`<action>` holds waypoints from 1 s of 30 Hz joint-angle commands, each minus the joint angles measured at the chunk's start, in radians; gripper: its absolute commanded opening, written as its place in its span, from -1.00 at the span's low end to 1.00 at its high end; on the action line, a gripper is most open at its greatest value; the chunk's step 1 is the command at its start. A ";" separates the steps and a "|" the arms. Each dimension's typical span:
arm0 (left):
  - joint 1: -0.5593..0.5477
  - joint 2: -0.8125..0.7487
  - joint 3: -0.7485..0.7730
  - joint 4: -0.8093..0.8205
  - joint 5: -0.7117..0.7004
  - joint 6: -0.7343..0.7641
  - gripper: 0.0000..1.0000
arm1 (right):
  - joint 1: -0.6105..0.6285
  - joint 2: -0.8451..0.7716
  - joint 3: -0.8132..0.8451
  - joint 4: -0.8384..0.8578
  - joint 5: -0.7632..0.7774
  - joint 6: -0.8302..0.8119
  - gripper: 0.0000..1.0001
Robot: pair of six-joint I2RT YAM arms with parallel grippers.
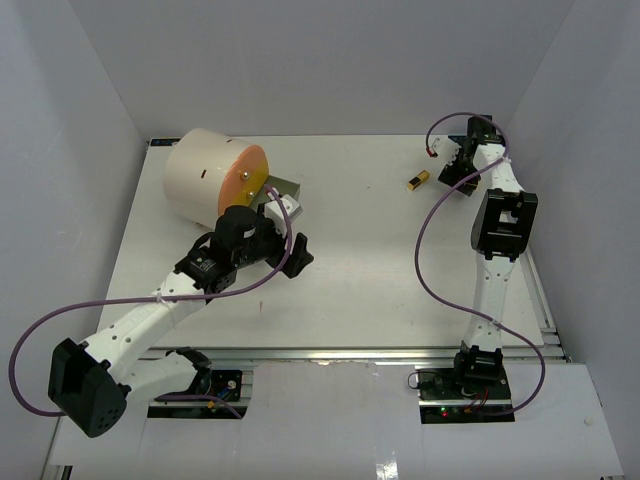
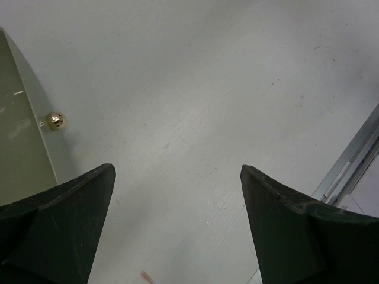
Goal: Organize the makeup
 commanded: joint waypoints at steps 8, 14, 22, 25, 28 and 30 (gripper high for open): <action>0.019 0.009 -0.012 0.022 0.003 0.001 0.96 | 0.003 0.042 0.032 0.013 -0.053 -0.108 0.68; 0.023 0.010 -0.012 0.022 0.006 0.000 0.96 | 0.003 0.068 0.053 -0.012 -0.050 -0.113 0.45; 0.025 0.009 -0.012 0.023 0.007 -0.002 0.96 | 0.003 0.078 0.068 -0.067 -0.038 -0.135 -0.14; 0.026 0.010 -0.012 0.022 0.009 -0.003 0.96 | 0.003 0.061 0.046 -0.069 -0.040 -0.145 -0.21; 0.027 0.009 -0.012 0.023 0.009 -0.002 0.96 | 0.003 0.042 0.027 -0.076 -0.052 -0.154 -0.30; 0.029 0.009 -0.012 0.024 0.010 -0.002 0.96 | 0.005 0.026 0.012 -0.078 -0.061 -0.163 -0.40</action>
